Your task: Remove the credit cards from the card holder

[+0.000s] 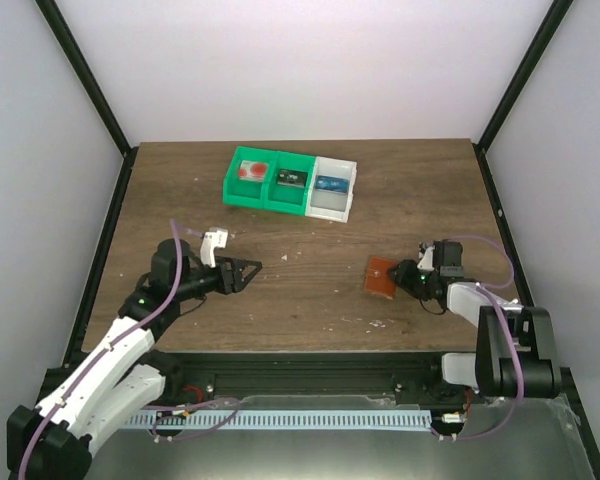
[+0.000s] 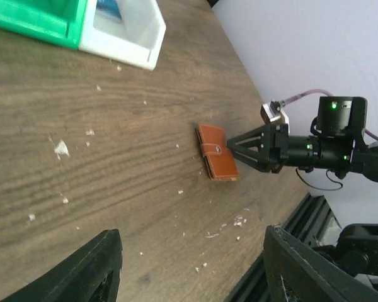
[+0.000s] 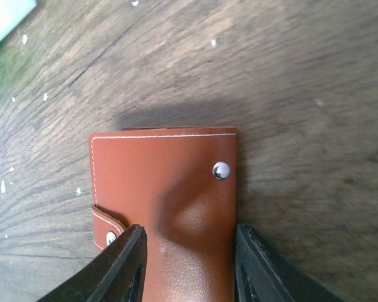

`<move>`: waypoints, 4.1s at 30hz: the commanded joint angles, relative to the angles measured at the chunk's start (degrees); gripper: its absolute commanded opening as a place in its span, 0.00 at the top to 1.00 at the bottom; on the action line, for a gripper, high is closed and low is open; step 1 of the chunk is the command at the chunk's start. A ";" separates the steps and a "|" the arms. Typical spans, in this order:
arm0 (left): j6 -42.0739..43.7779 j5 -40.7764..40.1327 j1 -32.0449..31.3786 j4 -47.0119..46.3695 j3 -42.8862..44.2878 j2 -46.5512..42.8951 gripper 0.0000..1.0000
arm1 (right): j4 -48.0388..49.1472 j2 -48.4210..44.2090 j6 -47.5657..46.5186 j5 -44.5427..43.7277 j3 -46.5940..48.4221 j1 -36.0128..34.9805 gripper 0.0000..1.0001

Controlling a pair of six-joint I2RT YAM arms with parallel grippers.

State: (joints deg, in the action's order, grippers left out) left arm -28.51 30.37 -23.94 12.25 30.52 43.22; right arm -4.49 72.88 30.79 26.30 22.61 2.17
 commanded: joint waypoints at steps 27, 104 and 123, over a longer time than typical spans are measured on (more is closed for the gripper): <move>-12.22 1.35 -6.81 -24.68 -4.89 23.17 0.47 | 12.07 10.38 10.80 -9.20 5.08 -24.31 0.60; -11.60 7.10 -8.47 -39.53 -6.89 43.00 0.82 | 32.83 10.38 24.54 -5.30 2.21 -43.61 0.99; -2.54 2.40 -13.80 -19.78 4.70 41.88 0.65 | 15.64 2.34 25.85 -10.19 7.35 -46.94 0.99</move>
State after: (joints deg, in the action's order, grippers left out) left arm -32.62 32.08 -36.69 -7.86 34.83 81.84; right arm 12.56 76.64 56.45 17.45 27.68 -43.88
